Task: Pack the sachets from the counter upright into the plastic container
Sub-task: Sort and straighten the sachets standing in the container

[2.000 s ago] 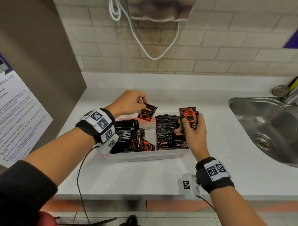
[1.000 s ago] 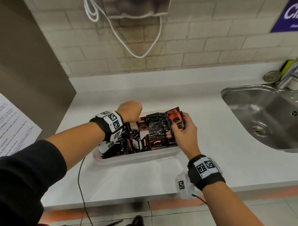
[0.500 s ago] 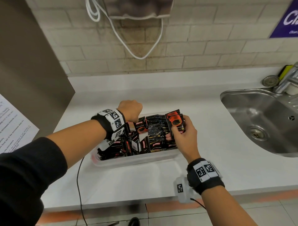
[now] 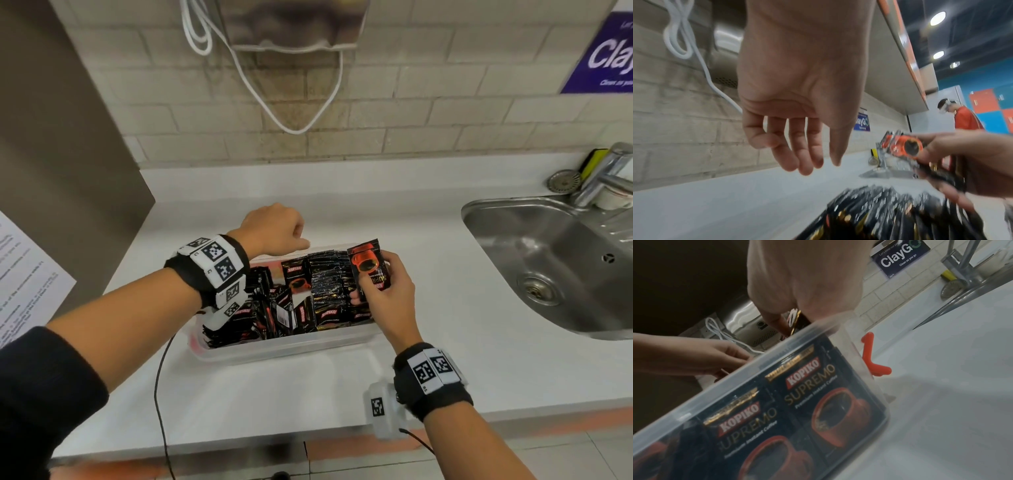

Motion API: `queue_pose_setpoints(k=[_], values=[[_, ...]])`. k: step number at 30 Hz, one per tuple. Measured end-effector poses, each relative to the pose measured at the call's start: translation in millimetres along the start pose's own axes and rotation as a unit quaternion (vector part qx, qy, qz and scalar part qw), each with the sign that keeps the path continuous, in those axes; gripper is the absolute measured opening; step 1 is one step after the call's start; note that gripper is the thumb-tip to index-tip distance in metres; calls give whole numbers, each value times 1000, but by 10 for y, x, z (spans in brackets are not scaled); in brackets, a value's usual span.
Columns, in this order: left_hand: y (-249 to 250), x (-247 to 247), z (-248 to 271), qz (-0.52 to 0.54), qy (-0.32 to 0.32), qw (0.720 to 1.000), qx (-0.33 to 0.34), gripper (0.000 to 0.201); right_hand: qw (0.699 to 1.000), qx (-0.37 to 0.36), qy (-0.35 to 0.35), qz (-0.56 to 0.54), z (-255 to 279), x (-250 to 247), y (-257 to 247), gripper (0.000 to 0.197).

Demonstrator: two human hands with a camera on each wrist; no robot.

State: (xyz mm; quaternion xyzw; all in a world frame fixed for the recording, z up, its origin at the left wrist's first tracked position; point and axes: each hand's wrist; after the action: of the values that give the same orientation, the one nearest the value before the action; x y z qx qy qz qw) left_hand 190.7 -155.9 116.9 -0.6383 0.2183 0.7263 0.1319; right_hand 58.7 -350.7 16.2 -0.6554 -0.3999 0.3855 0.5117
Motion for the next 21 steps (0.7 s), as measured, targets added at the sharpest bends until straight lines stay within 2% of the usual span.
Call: queue_pose_setpoints(k=[6,11,15,21], values=[[236,-122,253,173,4,978,113,11,1000,8,-3,-25,-8,5,-21,35],[417,-60,390,225,1,958,180,38,998,-3,-56,-27,4,36,-160,40],[417,-32,466,247,15,952,181,46,994,-8,-102,-47,-19,61,-336,45],[347,-6,561,328,103,929,139,20,990,-6,-106,-91,-22,126,-535,48]])
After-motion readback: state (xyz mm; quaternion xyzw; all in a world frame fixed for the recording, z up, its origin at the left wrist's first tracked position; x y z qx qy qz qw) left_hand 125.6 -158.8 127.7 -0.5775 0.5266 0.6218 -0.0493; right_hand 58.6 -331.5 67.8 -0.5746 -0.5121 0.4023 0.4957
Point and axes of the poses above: each hand's wrist, its own z-axis away from the middle knuckle, its own x-axis out of the palm, y = z × x, and after that the axes turned 2 degrees about z, right-handed
